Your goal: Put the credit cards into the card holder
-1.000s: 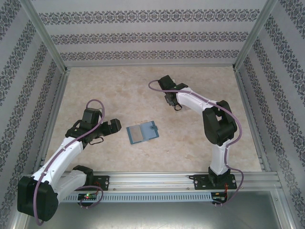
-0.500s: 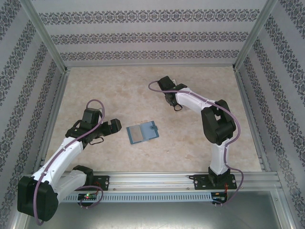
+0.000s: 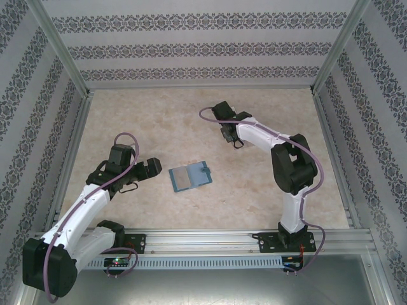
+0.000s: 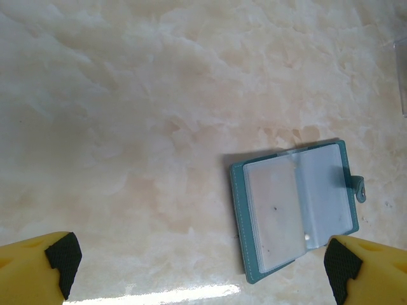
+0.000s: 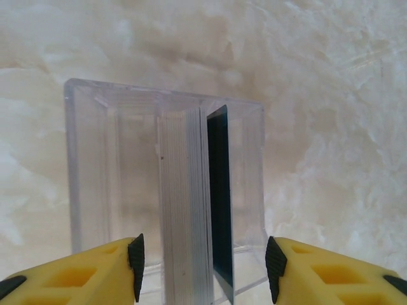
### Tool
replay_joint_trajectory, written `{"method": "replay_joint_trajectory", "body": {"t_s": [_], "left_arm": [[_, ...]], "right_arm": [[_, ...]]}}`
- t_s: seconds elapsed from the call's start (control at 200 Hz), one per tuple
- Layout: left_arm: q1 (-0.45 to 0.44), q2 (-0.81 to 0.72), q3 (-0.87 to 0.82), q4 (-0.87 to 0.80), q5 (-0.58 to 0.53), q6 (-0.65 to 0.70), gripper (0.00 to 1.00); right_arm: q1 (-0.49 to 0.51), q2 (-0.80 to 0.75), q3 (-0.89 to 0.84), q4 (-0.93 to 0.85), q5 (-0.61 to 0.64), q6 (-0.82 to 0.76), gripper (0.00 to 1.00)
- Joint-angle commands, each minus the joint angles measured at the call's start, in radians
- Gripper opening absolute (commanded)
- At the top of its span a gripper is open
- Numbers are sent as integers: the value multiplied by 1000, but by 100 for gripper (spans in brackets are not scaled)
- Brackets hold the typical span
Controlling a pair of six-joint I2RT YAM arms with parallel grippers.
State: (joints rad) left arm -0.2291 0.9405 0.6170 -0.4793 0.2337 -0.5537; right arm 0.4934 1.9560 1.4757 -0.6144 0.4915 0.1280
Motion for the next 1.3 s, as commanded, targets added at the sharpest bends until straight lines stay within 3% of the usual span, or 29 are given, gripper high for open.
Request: {"method": "replay_joint_trajectory", "body": {"t_s": [0.0, 0.789, 1.084, 1.294], "left_arm": [[-8, -10, -3, -4, -9, -3, 100], [-8, -24, -9, -3, -20, 7, 100], [-9, -29, -6, -13, -23, 5, 100], [-9, -43, -7, -8, -25, 5, 100]], "right_arm": [[-25, -22, -20, 13, -69, 28, 57], [-21, -37, -36, 50, 138, 16, 58], [-15, -40, -23, 41, 167, -10, 53], [-6, -47, -32, 57, 164, -19, 44]]}}
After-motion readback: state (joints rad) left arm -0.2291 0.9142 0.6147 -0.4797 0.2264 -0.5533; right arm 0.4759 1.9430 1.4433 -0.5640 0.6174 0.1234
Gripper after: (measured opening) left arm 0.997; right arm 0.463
